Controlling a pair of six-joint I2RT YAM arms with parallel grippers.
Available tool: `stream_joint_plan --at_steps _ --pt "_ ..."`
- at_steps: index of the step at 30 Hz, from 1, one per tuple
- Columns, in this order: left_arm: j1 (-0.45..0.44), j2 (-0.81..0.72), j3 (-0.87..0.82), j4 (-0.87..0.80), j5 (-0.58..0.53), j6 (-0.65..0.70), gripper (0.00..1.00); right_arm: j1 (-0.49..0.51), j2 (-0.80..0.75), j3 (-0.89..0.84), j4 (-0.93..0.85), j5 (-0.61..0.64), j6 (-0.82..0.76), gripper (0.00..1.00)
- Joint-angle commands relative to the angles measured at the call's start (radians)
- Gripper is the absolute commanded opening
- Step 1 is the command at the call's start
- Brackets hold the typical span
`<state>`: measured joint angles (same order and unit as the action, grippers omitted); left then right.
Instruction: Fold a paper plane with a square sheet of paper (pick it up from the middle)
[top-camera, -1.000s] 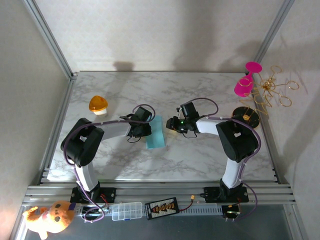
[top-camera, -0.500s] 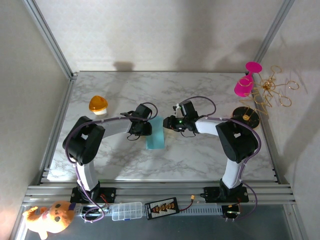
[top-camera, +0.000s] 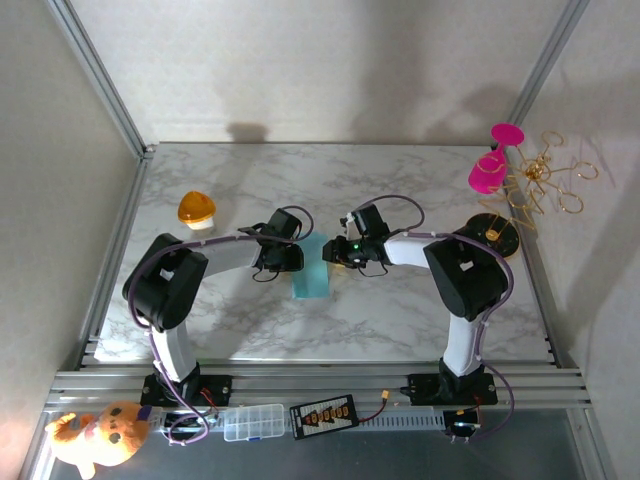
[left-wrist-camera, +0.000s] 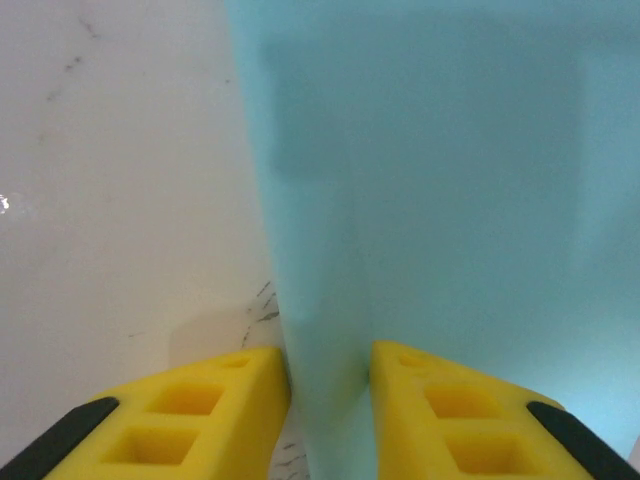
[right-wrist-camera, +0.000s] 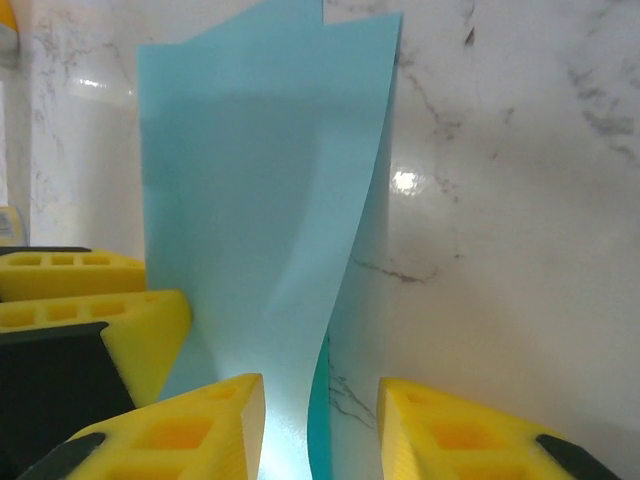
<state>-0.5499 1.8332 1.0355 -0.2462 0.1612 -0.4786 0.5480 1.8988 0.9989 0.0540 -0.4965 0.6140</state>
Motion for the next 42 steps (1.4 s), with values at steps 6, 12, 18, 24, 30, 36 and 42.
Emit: stream_joint_plan --at_steps 6,12,18,24,30,36,42 --pt "0.012 0.069 -0.058 0.074 0.008 -0.012 0.31 0.011 0.029 0.032 -0.002 -0.091 0.0 0.3" --pt "0.02 0.047 -0.075 0.096 0.025 -0.018 0.31 0.011 0.035 0.041 -0.002 -0.098 -0.008 0.28" --pt "0.025 0.043 -0.083 0.103 0.035 -0.02 0.31 0.01 0.05 0.038 0.006 -0.105 -0.021 0.23" --pt "0.051 -0.031 -0.097 0.113 0.044 -0.037 0.35 0.011 0.017 0.041 0.009 -0.097 -0.04 0.12" --pt "0.114 -0.182 -0.189 0.208 0.081 -0.12 0.45 0.01 -0.043 0.042 0.03 -0.138 -0.027 0.02" --pt "0.168 -0.294 -0.33 0.311 0.118 -0.228 0.56 0.026 -0.041 0.065 0.038 -0.169 -0.005 0.0" --pt "0.165 -0.313 -0.381 0.396 0.22 -0.3 0.66 0.053 0.011 0.111 0.008 -0.15 -0.007 0.0"
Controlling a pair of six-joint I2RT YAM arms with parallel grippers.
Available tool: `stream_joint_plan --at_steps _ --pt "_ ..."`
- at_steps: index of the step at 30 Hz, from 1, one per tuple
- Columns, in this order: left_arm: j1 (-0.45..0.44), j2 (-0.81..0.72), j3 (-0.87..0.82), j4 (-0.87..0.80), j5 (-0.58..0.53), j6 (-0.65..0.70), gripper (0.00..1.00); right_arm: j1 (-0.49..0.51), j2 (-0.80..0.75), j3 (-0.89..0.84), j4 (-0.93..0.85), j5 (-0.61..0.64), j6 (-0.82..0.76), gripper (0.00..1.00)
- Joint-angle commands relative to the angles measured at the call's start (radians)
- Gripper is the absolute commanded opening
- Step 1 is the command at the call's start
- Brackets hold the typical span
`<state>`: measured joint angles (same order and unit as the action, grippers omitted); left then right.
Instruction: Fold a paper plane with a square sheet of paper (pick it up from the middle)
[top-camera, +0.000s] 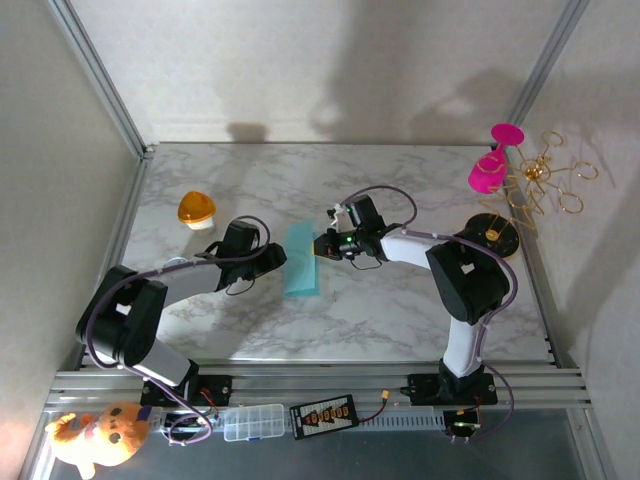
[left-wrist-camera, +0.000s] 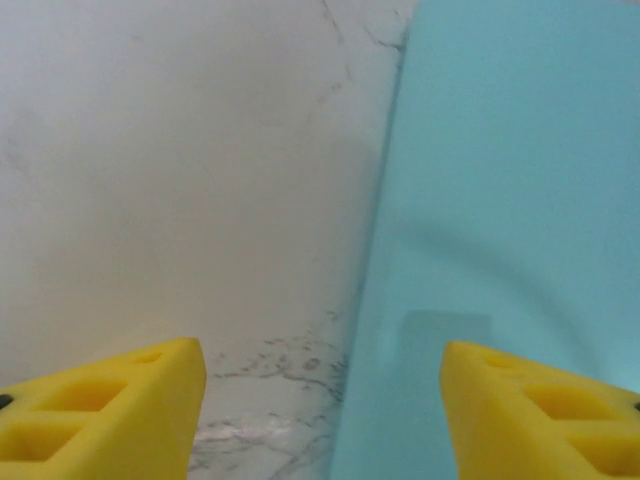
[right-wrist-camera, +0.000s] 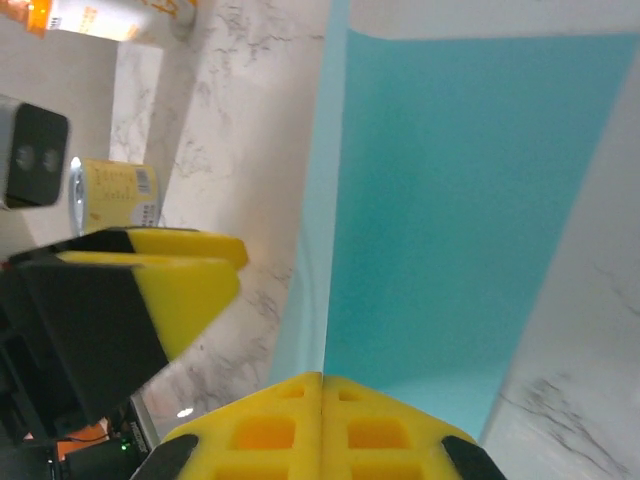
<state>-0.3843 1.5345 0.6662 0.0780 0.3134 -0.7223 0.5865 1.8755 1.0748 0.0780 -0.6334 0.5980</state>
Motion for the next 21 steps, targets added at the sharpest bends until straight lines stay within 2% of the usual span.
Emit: stream_joint_plan --at_steps 1,7,10,12,15,21 --pt "-0.004 -0.009 -0.009 0.07 0.072 -0.054 0.67 0.015 0.045 0.039 -0.019 -0.01 0.012 0.0" --pt "-0.013 0.026 0.018 0.039 0.061 -0.048 0.72 0.017 0.061 0.034 0.02 -0.054 0.053 0.0" --pt "-0.011 0.004 0.021 0.003 -0.028 -0.07 0.71 0.016 0.042 0.048 0.028 -0.086 0.079 0.0" --pt "-0.01 -0.028 0.016 -0.023 -0.099 -0.088 0.65 0.016 0.024 0.064 0.004 -0.081 0.079 0.0" --pt "-0.009 -0.07 -0.002 -0.058 -0.196 -0.128 0.49 0.016 0.002 0.1 -0.073 -0.05 0.059 0.0" --pt "-0.022 -0.039 -0.028 0.0 -0.11 -0.154 0.38 0.016 -0.054 0.131 -0.14 -0.024 0.053 0.0"
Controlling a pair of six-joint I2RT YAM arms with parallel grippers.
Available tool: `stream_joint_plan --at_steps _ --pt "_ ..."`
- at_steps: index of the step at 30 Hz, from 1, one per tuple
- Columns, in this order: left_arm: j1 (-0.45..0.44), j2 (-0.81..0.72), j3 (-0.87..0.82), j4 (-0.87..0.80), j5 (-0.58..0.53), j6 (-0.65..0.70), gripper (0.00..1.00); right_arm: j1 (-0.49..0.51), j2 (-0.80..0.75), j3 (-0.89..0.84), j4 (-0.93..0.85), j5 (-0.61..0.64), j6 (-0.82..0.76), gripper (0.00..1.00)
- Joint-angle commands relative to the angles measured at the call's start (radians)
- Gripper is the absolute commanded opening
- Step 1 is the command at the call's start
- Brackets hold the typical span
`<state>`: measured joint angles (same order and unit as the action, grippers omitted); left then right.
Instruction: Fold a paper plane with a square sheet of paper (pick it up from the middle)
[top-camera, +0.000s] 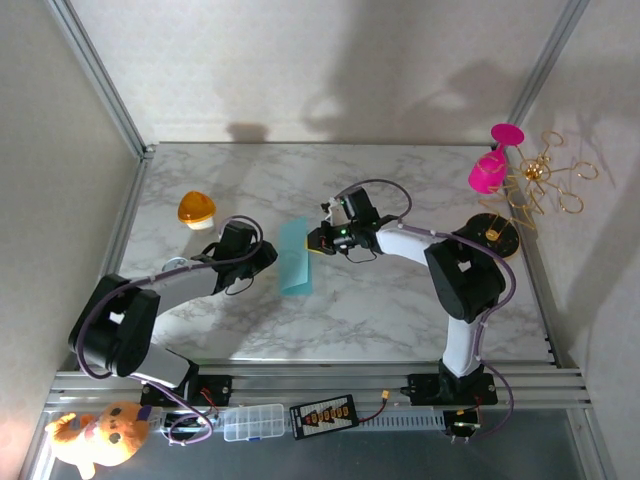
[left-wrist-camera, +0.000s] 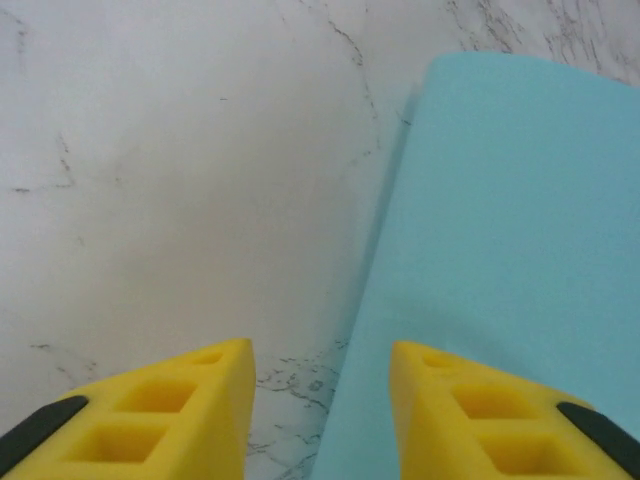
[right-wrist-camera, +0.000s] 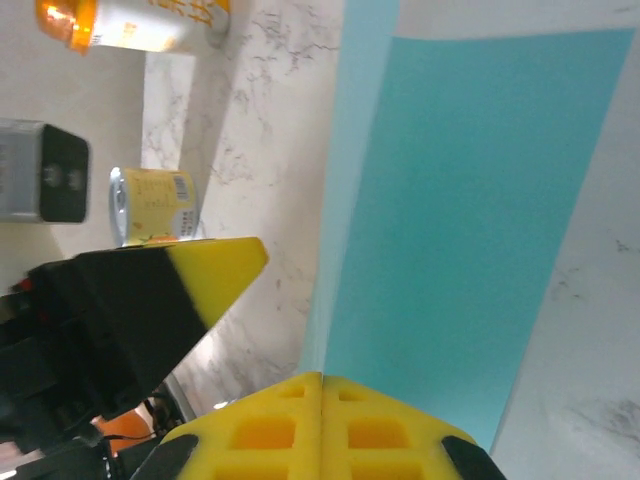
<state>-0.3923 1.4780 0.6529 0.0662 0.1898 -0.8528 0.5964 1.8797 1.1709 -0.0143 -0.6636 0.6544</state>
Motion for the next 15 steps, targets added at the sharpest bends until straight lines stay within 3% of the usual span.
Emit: stream_joint_plan --at_steps 1,10,15 --pt "-0.023 0.03 -0.006 0.018 0.029 -0.02 0.36 0.007 -0.068 0.04 -0.046 0.001 0.0 0.0" --pt "-0.082 0.118 0.055 0.121 0.159 0.017 0.32 0.019 -0.068 0.042 0.071 -0.098 0.096 0.0" --pt "-0.079 0.138 0.068 0.089 0.133 0.029 0.33 0.017 -0.03 0.014 0.134 -0.117 0.141 0.0"
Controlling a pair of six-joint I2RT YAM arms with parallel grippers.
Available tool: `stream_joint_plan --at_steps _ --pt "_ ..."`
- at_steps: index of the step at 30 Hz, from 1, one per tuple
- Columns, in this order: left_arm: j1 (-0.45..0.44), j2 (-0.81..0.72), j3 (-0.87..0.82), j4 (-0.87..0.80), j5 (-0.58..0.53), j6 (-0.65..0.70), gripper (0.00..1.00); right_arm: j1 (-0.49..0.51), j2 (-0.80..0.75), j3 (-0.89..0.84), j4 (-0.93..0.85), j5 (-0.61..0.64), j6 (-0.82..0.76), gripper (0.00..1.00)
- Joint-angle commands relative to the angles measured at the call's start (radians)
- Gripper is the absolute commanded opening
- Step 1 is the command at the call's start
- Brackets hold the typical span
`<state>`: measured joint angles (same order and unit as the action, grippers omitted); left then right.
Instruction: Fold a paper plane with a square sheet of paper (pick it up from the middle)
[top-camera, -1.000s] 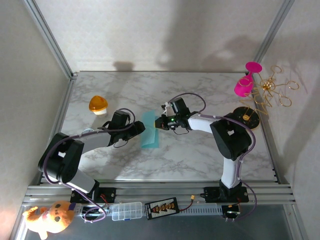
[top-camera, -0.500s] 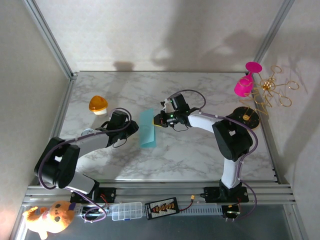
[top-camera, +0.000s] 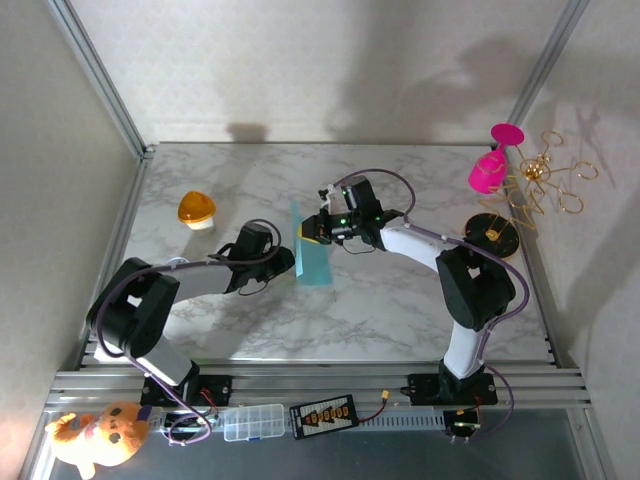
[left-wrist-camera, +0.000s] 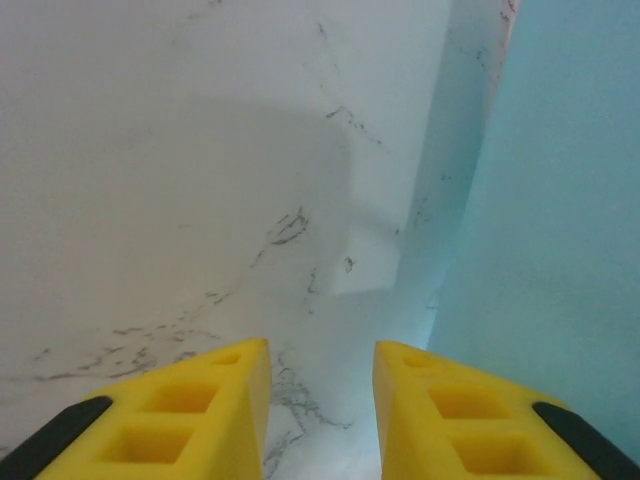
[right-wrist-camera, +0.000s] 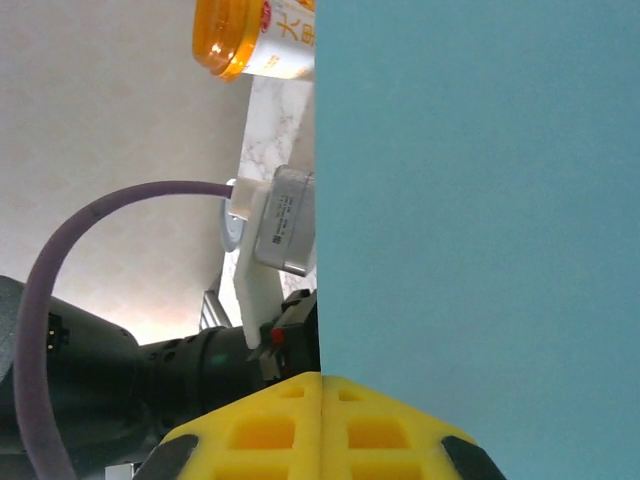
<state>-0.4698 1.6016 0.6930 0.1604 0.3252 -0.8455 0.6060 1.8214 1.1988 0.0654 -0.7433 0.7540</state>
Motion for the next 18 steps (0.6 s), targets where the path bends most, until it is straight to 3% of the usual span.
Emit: stream_joint_plan --at_steps 1,4,6,18 --pt "0.001 0.014 0.034 -0.05 -0.048 0.024 0.33 0.008 0.038 -0.015 0.044 -0.027 0.035 0.0" --pt "0.023 0.02 0.046 -0.18 -0.19 0.019 0.32 0.004 0.068 -0.004 -0.034 0.056 -0.027 0.0" --pt "0.031 0.011 0.035 -0.192 -0.219 0.021 0.32 0.001 0.083 0.012 -0.094 0.117 -0.077 0.0" --pt "0.014 -0.034 0.03 -0.066 -0.088 0.033 0.44 -0.009 0.155 0.085 -0.267 0.343 -0.235 0.0"
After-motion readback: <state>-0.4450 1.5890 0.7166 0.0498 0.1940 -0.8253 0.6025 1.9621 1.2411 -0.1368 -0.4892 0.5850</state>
